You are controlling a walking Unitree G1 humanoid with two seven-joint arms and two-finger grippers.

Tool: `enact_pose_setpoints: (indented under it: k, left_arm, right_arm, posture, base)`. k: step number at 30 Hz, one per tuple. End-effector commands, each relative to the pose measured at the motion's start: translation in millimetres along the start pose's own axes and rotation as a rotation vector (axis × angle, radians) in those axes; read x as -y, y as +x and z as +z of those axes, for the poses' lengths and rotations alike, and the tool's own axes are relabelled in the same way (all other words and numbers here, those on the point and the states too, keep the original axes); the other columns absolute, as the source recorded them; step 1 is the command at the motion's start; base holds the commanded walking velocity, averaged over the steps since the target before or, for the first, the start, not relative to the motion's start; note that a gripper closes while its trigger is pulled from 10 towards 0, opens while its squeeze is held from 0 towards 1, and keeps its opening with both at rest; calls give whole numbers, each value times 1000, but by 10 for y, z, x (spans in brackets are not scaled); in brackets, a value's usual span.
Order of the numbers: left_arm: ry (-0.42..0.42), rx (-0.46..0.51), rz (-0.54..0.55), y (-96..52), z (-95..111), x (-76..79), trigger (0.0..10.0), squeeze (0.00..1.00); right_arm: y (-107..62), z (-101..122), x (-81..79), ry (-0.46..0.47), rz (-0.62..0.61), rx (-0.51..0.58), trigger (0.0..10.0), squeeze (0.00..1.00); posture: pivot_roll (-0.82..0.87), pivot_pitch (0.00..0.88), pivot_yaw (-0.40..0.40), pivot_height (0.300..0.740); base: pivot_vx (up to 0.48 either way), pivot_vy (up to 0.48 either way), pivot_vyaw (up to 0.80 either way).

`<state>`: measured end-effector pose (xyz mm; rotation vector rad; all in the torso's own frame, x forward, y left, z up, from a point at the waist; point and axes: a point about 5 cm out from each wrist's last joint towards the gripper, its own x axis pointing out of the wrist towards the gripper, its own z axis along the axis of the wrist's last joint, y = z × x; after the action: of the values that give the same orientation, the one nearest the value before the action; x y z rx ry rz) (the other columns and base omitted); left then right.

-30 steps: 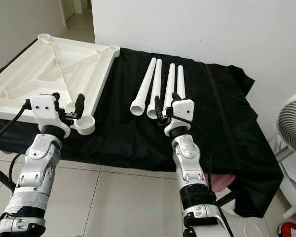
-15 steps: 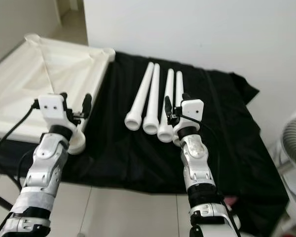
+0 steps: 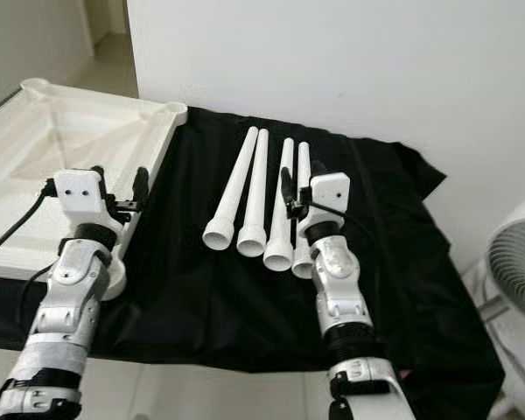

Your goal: Building children table

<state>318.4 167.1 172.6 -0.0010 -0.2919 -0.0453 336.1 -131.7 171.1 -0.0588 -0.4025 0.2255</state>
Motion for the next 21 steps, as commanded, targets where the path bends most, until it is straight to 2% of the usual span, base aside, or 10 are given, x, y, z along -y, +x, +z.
enact_pose_setpoints:
  k: [1,9,15,21]
  left_arm:
    - [-7,-25,-41,16,-37,54,10000,0]
    - [-60,-59,-29,66,-71,67,10000,0]
    - [-88,-55,-10,162,-27,91,10000,0]
    - [-57,-54,-32,246,-1,118,10000,0]
  right_arm:
    - [18,24,31,0,-4,12,10000,0]
    - [50,39,81,-2,-23,10,10000,0]
    - [36,55,148,-18,-70,24,10000,0]
    - [6,64,163,-31,-93,33,10000,0]
  posture:
    - [63,0,-119,740]
    - [45,0,-97,740]
    - [15,0,-37,740]
    - [-3,0,-9,740]
  base:
    - [0,0,0]
    - [0,0,0]
    - [0,0,0]
    - [0,0,0]
